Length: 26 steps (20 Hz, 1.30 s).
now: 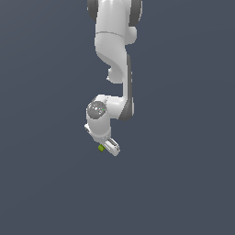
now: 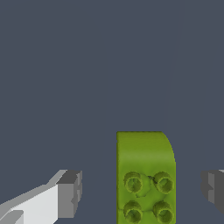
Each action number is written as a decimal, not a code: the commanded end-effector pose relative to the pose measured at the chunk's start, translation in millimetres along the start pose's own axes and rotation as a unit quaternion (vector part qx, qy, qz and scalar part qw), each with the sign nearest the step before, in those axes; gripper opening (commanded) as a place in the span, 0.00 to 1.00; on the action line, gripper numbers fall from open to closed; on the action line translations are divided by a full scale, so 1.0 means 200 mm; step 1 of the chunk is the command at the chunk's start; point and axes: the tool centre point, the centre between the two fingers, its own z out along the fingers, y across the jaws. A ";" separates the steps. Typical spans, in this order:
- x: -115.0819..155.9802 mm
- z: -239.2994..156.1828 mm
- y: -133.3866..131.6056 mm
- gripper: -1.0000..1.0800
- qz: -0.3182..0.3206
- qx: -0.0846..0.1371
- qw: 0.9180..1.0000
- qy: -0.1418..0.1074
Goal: Pick up the object and move it to a goal position.
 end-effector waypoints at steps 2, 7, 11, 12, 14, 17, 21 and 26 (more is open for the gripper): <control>0.00 0.01 0.00 0.00 0.000 0.001 1.000 0.001; 0.00 0.01 0.00 0.00 0.000 0.001 1.000 0.001; 0.00 0.01 0.00 0.00 0.000 0.001 1.000 0.001; 0.00 0.01 0.00 0.00 0.000 0.001 1.000 0.001; 0.00 0.00 -0.01 0.00 0.000 0.001 1.000 0.001; -0.01 -0.04 -0.04 0.00 0.000 0.001 1.000 0.001; -0.05 -0.13 -0.13 0.00 0.000 0.001 1.000 0.001; -0.11 -0.30 -0.30 0.00 0.000 0.000 1.000 0.001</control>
